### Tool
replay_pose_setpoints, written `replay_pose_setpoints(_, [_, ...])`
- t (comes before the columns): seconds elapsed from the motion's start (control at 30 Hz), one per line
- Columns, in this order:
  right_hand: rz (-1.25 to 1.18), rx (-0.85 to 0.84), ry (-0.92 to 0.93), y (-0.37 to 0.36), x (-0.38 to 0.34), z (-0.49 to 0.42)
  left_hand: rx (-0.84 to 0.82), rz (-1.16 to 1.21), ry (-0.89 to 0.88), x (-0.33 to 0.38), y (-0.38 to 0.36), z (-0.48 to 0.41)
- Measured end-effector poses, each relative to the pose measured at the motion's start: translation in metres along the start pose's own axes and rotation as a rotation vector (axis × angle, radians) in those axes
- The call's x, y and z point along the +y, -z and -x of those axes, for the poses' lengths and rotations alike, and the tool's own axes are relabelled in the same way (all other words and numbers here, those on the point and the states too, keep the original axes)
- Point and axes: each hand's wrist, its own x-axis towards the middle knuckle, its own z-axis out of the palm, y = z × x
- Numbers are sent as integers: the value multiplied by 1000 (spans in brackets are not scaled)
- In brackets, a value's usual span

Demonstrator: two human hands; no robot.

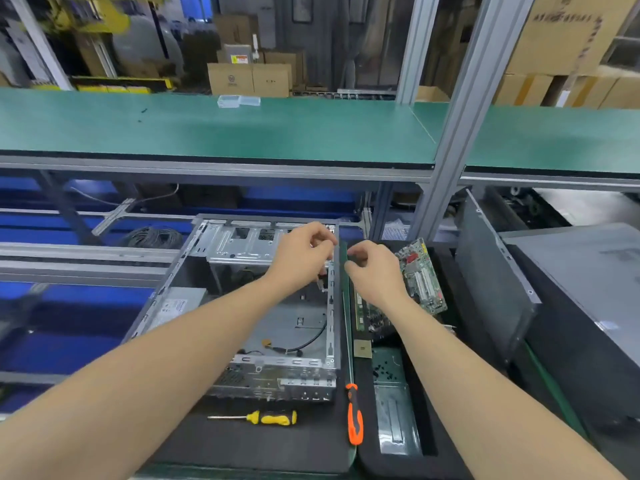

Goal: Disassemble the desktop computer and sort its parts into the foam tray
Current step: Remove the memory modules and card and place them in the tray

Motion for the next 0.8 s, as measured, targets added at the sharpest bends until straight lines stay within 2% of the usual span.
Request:
replay_pose_setpoints(0.17, [65,35,-198,-23,11,47,-360,51,-152,-10,0,79])
replay_pose_setpoints(0.3, [98,13,-332,-42,29,88,-645,124,-115,-46,2,141])
replay_pose_setpoints(0.37, [94,-24,-401,-52,40,110,-713,39,-130,-70,7,164])
replay_pose_setpoints(0.43, [99,-67,-449,-62,52,129,-681,-218,-234,-97,14,180])
replay_pose_setpoints(0.53, [120,-152,-494,-80,66,154,-517,-657,-342,-136,19,193])
replay_pose_setpoints(0.6, [115,-178,-502,-93,73,166,-443,-790,-285,-158,19,198])
replay_pose_setpoints(0.7, [126,-173,-504,-105,79,175,-446,-1010,-190,-179,13,199])
replay_pose_setpoints(0.8, [195,-174,-499,-105,81,172,-420,-1133,-200,-182,2,203])
